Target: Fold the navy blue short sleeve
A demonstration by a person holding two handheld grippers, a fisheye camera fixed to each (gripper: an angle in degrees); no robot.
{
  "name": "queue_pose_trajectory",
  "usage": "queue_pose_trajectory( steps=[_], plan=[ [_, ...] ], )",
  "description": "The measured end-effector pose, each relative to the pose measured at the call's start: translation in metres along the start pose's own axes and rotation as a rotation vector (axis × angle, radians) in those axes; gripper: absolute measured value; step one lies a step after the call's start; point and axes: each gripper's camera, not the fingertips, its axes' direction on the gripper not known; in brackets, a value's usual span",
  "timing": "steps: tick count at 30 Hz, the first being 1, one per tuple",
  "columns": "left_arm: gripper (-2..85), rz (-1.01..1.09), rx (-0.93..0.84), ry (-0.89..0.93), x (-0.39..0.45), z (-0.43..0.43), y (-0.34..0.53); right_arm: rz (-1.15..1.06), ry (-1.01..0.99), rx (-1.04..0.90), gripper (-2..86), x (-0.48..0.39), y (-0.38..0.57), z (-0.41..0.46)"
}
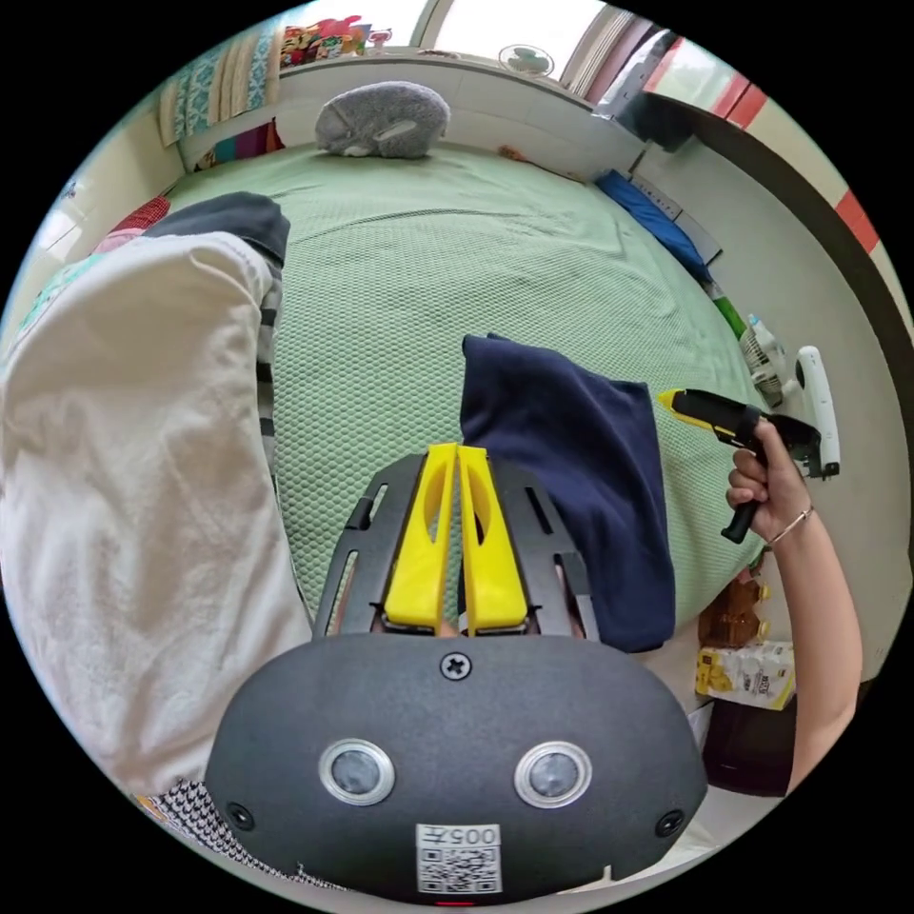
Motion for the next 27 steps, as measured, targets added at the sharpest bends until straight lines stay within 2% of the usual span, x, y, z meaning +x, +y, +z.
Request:
queue_pose_trajectory(
  steps=[2,6,11,16,27],
  plan=[
    [5.6,0.02,0.017,0.078,-0.004,-0.006,0.004,-0.075,0.03,0.022,8.8,0.003,0.011,-0.01],
    [9.2,0.103,0.013,0.115,0.002,-0.01,0.013,-0.146,0.008,-0.004,11.9,0.005,0.029,-0.015],
    [14.3,0.173,-0.082,0.189,0.014,0.009,0.019,-0.212,0.005,-0.126,14.6,-0.006,0.058,0.011],
    [12.1,0.151,-0.165,0.123,0.019,0.027,0.018,-0.246,0.068,-0.118,13.6,-0.021,0.081,0.026],
    [6.3,0.07,-0.205,0.053,0.031,0.032,0.009,-0.276,0.028,-0.156,11.1,-0.028,0.117,0.033]
  ],
)
